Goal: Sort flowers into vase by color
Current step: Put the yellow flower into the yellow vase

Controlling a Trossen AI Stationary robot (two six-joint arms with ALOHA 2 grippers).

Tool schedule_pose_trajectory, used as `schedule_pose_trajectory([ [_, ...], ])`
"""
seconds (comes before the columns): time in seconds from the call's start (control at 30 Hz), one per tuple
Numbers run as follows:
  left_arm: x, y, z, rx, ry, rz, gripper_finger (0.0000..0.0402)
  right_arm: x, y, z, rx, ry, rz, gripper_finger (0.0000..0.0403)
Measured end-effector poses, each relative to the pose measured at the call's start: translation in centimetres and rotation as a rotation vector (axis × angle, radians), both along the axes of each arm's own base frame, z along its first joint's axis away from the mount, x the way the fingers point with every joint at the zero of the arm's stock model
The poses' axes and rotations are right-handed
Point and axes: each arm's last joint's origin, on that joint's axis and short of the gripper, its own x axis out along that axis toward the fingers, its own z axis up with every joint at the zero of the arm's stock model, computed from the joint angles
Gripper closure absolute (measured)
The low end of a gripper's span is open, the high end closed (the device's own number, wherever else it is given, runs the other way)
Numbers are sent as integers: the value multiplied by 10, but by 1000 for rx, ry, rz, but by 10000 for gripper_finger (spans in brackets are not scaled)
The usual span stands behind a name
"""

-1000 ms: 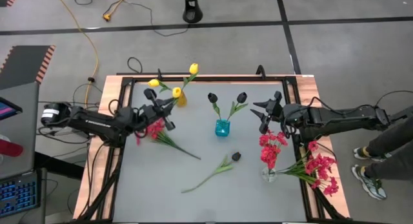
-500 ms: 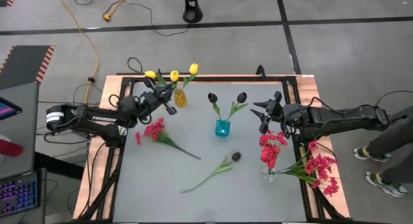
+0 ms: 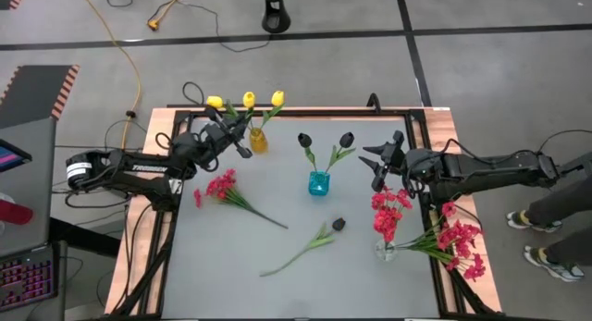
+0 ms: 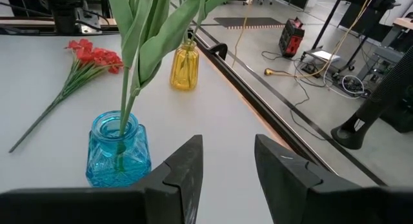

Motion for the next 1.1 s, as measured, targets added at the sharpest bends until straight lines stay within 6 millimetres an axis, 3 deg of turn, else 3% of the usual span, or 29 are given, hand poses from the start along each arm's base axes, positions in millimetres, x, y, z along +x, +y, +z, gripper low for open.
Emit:
schedule_pose_trajectory([
  [0.63, 1, 4, -11, -184, 14, 83, 393, 0, 0, 0, 0, 0, 0, 237],
  [0.8, 0, 7, -18, -269, 18, 167, 357, 0, 0, 0, 0, 0, 0, 237],
  [1.1, 3, 6, -25, -353, 42, 103, 285, 0, 0, 0, 0, 0, 0, 237],
])
